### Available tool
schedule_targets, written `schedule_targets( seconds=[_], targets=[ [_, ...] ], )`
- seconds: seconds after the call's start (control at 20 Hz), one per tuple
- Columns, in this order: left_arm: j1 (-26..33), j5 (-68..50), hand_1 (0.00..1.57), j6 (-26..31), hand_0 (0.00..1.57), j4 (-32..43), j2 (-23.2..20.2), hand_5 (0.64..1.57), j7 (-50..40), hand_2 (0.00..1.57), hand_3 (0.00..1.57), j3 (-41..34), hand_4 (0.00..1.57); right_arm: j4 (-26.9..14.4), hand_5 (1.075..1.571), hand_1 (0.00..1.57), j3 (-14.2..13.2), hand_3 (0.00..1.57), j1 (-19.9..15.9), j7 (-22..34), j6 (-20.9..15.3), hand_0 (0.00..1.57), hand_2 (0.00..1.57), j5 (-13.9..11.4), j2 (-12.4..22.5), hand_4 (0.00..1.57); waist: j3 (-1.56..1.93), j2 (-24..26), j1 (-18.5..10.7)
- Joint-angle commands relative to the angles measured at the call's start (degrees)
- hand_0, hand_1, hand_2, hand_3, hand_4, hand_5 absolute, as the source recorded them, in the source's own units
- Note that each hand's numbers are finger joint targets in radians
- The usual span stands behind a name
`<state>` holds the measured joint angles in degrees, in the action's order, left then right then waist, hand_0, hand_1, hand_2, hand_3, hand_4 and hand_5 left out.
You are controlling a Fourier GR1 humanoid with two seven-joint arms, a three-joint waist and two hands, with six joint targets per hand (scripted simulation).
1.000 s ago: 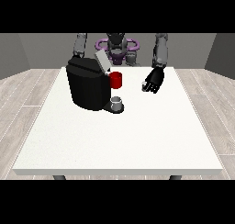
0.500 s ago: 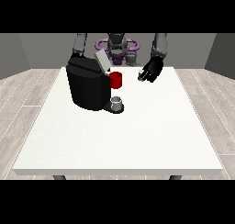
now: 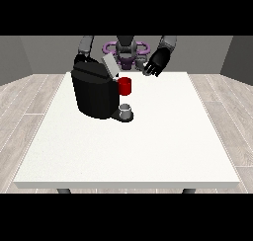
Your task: Insert the coffee pod into the coffee machine and close the lid
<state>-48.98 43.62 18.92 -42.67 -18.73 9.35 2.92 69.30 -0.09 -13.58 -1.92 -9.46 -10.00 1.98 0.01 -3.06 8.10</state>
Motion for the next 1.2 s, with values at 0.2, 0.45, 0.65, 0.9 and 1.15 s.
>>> schedule_targets(
  seconds=[0.2,0.45,0.65,0.9,1.15],
  targets=[
    [-9.78,-4.54,0.96,7.64,0.96,-1.15,-2.72,1.571,-3.03,1.16,1.36,-5.93,0.52,-0.60,1.571,0.00,-2.66,0.00,-1.07,-2.64,0.71,0.00,0.00,1.54,1.85,0.00,0.02,-1.30,1.77],
    [-15.15,-4.45,1.27,5.77,1.27,-0.59,-1.13,1.571,-7.96,1.30,1.27,-7.59,0.49,-0.16,1.571,0.00,-2.77,0.00,-4.84,-2.35,-0.07,0.00,0.00,0.29,2.77,0.00,0.02,-5.04,4.01],
    [-11.94,-2.34,1.16,4.97,1.16,1.89,-6.32,1.571,-2.40,1.25,1.27,-7.24,0.48,6.99,1.571,0.00,0.09,0.00,-3.18,4.24,-0.01,0.00,0.00,0.42,0.34,0.26,-0.03,-4.05,7.30],
    [-22.17,-4.13,1.22,8.41,1.22,2.57,-8.30,1.571,-6.43,1.28,1.23,-10.25,0.48,4.20,1.571,0.00,-3.76,0.00,-10.32,2.01,1.55,0.00,0.00,2.29,3.66,0.00,0.02,-10.28,7.92],
    [-21.54,-2.37,1.22,3.31,1.22,3.68,-6.68,1.571,-6.31,1.29,1.24,-9.83,0.49,5.52,1.571,0.00,-2.40,0.00,-11.00,1.82,0.69,0.00,0.00,1.09,2.86,0.10,-0.01,-13.97,10.57]
  ],
)
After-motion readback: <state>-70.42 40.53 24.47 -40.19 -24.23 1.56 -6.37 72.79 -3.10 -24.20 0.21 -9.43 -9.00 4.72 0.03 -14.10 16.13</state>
